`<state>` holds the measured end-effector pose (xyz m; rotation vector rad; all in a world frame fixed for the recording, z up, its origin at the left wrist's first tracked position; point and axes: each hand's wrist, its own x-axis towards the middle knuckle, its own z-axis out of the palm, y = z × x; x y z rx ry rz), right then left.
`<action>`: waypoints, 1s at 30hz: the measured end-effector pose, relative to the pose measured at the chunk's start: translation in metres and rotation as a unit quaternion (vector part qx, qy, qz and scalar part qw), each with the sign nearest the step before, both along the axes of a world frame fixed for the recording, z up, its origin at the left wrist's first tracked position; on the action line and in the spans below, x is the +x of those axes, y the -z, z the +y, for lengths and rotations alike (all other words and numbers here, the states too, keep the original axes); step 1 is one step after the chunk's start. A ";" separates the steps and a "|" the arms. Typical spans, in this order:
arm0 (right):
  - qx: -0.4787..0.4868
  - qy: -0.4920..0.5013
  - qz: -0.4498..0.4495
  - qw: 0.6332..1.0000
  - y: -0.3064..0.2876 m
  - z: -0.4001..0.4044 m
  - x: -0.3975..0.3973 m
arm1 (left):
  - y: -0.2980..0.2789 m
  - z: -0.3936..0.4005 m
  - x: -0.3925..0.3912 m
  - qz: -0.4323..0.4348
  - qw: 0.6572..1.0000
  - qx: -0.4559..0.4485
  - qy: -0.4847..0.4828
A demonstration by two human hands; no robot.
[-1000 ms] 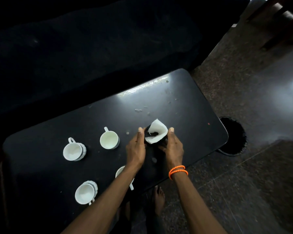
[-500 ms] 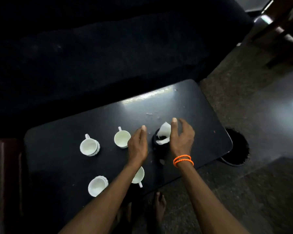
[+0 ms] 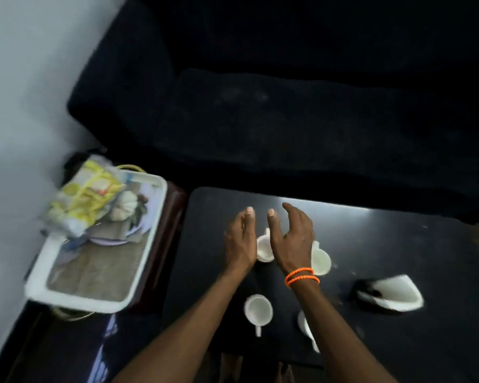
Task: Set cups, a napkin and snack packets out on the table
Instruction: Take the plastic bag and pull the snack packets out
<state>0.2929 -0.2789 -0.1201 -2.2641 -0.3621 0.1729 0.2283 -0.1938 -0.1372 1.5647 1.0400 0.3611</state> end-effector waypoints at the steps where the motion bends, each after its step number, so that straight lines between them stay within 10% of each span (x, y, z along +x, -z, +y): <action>1: 0.003 -0.029 0.001 1.000 0.003 0.020 -0.010 | -0.002 0.019 -0.012 -0.003 1.000 0.000 -0.024; 16: 0.057 -0.352 0.060 0.932 0.026 0.273 -0.146 | 0.003 0.240 -0.173 0.039 0.968 0.078 -0.236; 24: 0.043 -0.352 0.076 0.932 0.043 0.347 -0.170 | 0.010 0.335 -0.216 0.252 0.896 0.294 -0.220; 30: 0.057 -0.337 0.083 0.936 0.055 0.342 -0.180 | 0.016 0.388 -0.221 0.368 0.909 0.122 -0.150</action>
